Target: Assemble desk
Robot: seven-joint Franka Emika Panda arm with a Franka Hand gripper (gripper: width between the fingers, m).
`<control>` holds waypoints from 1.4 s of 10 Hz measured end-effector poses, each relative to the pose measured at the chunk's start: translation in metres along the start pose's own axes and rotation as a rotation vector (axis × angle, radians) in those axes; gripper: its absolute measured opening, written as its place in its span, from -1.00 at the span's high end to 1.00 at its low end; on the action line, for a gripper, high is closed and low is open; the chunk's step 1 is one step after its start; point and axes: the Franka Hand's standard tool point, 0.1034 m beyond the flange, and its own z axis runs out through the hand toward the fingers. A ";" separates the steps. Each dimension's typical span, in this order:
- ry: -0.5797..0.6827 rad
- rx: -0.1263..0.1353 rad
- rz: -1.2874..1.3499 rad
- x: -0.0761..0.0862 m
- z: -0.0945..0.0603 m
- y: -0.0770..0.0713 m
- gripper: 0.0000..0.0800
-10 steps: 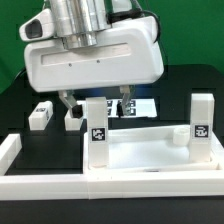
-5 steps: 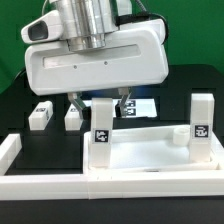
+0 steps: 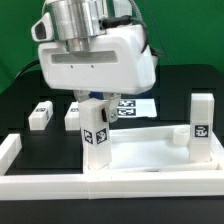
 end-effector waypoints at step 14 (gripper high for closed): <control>-0.050 0.047 -0.404 -0.004 0.001 0.006 -0.62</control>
Offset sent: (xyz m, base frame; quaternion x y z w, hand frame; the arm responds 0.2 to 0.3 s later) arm 0.0116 0.0041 0.0128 0.0717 -0.0422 0.2350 0.9684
